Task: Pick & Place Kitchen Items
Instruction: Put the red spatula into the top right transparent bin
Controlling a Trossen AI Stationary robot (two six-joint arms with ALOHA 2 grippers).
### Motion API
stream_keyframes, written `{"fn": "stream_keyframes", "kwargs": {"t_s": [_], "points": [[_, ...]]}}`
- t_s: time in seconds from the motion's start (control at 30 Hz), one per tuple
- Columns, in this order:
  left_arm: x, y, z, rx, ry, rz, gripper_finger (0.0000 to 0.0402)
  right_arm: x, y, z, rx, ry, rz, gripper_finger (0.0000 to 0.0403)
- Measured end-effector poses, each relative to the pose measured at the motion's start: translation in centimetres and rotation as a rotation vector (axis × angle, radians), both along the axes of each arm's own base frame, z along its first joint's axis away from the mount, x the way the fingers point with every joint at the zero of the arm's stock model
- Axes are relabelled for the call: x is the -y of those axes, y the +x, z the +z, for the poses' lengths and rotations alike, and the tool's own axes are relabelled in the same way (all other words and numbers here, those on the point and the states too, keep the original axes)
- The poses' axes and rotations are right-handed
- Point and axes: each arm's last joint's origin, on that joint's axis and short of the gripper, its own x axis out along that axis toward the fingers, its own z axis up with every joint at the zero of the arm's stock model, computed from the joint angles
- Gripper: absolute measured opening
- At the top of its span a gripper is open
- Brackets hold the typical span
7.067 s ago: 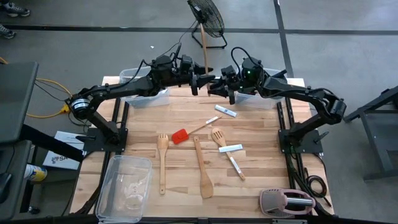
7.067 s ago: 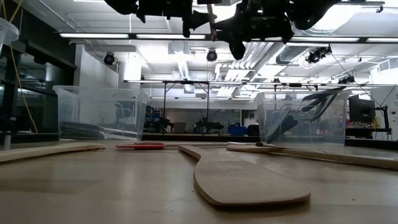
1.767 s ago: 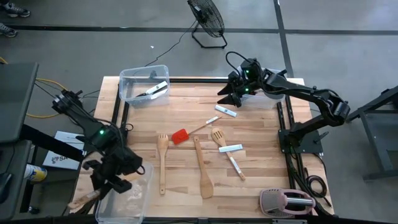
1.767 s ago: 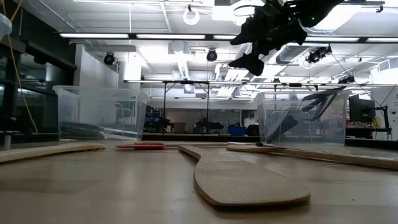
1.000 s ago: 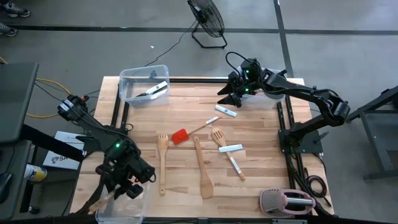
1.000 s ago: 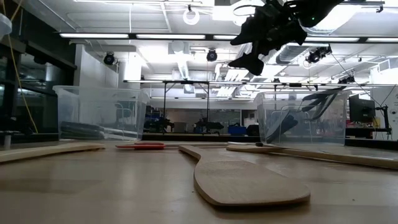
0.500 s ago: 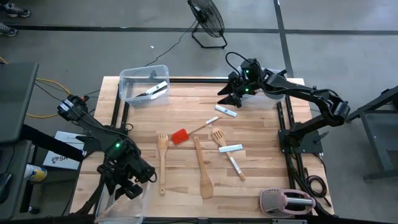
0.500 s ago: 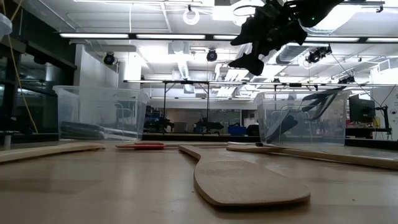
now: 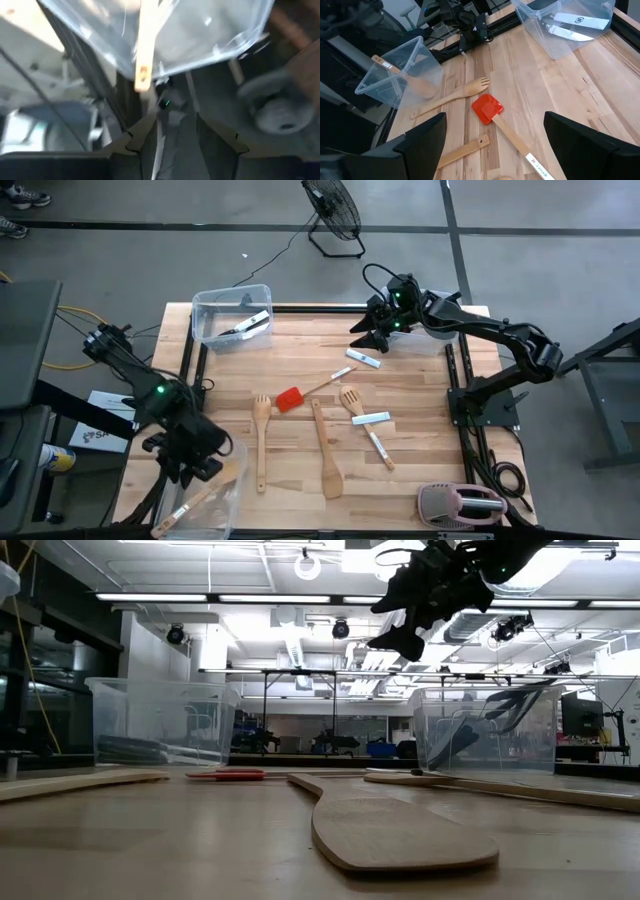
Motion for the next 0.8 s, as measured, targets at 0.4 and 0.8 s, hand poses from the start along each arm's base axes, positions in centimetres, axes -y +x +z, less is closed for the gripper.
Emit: {"fn": "stream_keyframes", "kwargs": {"t_s": [0.4, 0.8], "points": [[-2.1, -0.3, 0.8, 0.381, 0.324, 0.239, 0.0133, 0.0, 0.0, 0.0, 0.0, 0.001, -0.001, 0.0325], [-7.8, 3.7, 0.8, 0.742, 0.691, 0.168, 0.0133, 0.1, 0.0, -0.1, -0.02, -0.015, -0.05, 0.0325]]}}
